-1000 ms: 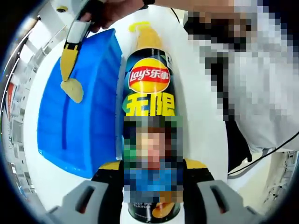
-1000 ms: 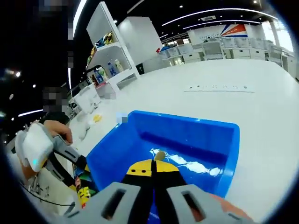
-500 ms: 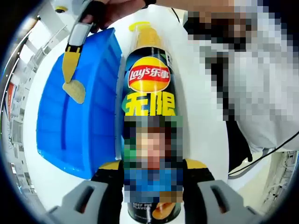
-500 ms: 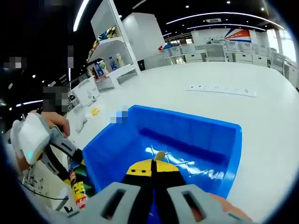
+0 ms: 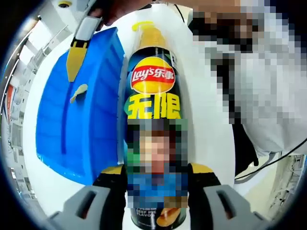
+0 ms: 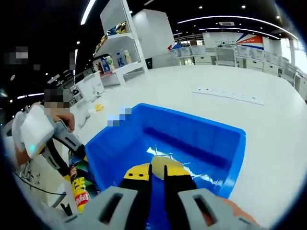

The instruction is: Open the lid of the chip container on the table, take out the chips, place them into the box in front of the container, and close the lid

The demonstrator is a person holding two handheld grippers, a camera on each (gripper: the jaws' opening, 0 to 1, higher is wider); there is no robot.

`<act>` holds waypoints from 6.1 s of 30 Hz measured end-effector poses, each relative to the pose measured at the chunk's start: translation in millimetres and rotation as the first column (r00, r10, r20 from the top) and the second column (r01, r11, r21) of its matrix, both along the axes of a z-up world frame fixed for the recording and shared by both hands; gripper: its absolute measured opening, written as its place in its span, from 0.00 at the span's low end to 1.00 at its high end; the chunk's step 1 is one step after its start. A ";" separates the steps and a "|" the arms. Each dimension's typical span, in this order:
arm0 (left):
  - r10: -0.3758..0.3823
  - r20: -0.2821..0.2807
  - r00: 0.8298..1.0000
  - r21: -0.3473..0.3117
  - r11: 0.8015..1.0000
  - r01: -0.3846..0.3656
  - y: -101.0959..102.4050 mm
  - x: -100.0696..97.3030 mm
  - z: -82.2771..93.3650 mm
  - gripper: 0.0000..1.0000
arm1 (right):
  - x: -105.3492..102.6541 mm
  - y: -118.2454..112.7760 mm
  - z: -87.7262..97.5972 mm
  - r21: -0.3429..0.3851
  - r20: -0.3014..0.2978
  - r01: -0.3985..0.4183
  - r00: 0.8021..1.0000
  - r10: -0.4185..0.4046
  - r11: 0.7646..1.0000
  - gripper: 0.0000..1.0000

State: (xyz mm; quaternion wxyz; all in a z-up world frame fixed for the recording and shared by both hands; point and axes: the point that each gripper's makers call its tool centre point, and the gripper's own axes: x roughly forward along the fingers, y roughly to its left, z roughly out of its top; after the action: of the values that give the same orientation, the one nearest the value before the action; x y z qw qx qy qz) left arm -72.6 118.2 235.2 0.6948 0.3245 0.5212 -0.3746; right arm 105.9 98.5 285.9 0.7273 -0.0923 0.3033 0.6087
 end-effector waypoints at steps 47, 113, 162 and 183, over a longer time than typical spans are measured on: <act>0.002 -0.003 1.000 -0.001 1.000 -0.002 -1.7 -1.4 -3.5 0.53 | -6.9 -192.7 20.4 0.312 0.116 -0.203 0.978 0.175 0.928 0.24; -0.017 0.091 0.996 -0.163 0.986 0.031 -23.9 0.0 5.8 0.52 | -75.9 -156.8 -22.1 0.350 0.109 -0.450 0.891 0.442 0.822 0.01; -0.058 0.133 0.989 -0.137 0.988 0.077 -18.7 4.7 3.6 0.53 | -120.5 -99.5 -29.9 0.339 0.102 -0.511 0.855 0.509 0.790 0.02; -0.083 0.143 0.986 -0.076 0.993 0.095 -56.0 18.4 26.6 0.58 | -110.9 -112.0 -18.6 0.399 0.096 -0.425 0.901 0.423 0.813 0.02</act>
State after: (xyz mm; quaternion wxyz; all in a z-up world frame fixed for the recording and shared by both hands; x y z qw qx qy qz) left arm -54.1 62.2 261.8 0.7249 0.3441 0.4404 -0.4027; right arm -5.0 -13.5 267.3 0.5767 -0.0038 0.1395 0.8049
